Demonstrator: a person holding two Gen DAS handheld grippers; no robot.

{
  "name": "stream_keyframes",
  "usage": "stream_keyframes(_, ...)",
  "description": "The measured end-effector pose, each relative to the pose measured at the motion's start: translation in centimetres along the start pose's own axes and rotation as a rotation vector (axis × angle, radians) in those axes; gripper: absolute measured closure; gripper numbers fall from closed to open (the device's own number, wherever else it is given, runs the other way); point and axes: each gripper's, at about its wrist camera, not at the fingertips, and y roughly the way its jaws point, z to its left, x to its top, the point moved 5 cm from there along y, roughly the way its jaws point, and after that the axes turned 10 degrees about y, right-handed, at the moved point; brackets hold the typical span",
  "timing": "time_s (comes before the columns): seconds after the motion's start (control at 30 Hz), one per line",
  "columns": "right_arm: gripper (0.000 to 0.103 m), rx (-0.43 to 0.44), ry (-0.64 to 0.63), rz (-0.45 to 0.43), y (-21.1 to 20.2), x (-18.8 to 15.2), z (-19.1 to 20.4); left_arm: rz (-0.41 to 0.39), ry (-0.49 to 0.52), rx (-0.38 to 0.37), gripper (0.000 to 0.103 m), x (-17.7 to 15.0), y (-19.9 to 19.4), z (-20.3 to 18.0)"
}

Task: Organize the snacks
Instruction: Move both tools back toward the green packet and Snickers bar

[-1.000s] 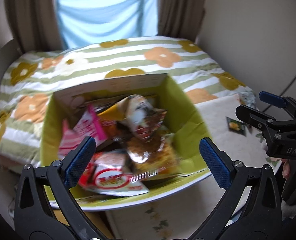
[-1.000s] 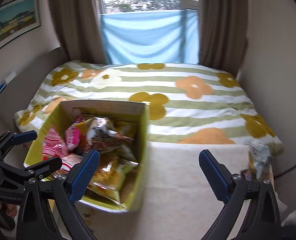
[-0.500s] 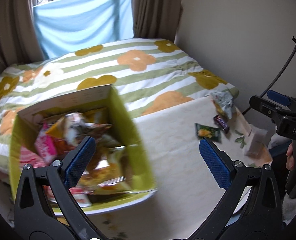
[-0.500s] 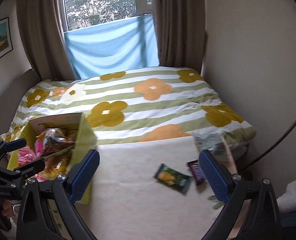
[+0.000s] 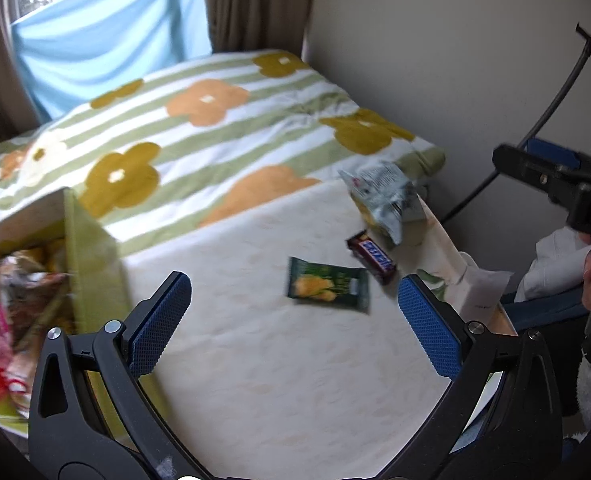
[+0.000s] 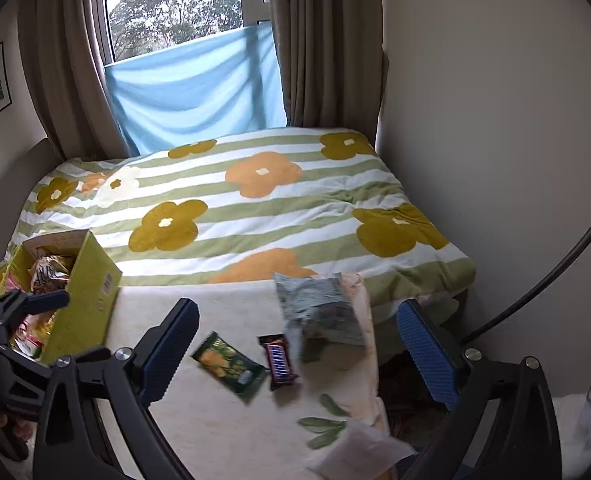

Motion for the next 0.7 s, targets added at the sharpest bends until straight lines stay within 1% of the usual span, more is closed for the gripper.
stream_keyframes(0.13, 0.004, 0.026, 0.001, 0.036, 1.6, 0.1, -2.2, 0.066, -0.006, -0.032, 0.001, -0.5, 4.0, -2.3)
stream_keyframes(0.27, 0.004, 0.06, -0.004, 0.079, 3.6, -0.5, -3.0, 0.121, 0.002, -0.041, 0.0, -1.5, 7.5, -3.7)
stream_keyframes(0.4, 0.004, 0.095, 0.007, 0.129, 6.0, -1.9, -3.4, 0.167, 0.019, -0.023, 0.0, -2.4, 10.1, -3.7)
stream_keyframes(0.57, 0.004, 0.108, 0.025, 0.173, 8.2, -3.7, -3.8, 0.192, 0.02, -0.026, 0.001, -2.5, 12.9, -3.2)
stream_keyframes(0.6, 0.004, 0.108, 0.032, 0.18, 8.6, -4.1, -4.0, 0.196, 0.029, -0.025, 0.001, -2.4, 13.5, -3.3)
stream_keyframes(0.7, 0.004, 0.104, 0.05, 0.196, 9.4, -4.9, -4.3, 0.216, 0.074, 0.006, 0.0, -2.4, 15.9, -3.7)
